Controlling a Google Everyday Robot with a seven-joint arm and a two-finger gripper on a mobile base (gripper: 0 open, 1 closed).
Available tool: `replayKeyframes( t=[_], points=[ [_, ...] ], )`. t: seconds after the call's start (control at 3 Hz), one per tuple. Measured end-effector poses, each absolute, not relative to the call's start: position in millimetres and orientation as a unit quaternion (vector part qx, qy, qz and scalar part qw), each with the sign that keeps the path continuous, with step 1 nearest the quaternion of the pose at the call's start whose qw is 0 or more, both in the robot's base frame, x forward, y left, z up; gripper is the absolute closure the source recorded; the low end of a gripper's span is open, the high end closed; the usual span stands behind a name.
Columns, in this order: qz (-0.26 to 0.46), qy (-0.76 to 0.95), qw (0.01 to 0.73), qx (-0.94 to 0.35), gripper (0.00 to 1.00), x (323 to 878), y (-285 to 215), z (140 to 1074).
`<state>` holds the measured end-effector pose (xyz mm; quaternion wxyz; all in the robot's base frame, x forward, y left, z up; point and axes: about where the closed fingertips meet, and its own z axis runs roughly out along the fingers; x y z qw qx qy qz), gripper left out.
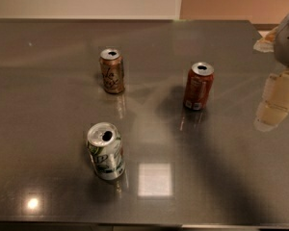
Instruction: Move coke can near 7up can
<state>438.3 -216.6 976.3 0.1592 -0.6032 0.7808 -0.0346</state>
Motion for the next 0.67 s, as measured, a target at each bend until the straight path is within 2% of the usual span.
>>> replayKeyframes(
  t=[0.67],
  points=[
    [-0.019,0.787,0.176,-0.591,0.0,460,-213,976]
  ],
)
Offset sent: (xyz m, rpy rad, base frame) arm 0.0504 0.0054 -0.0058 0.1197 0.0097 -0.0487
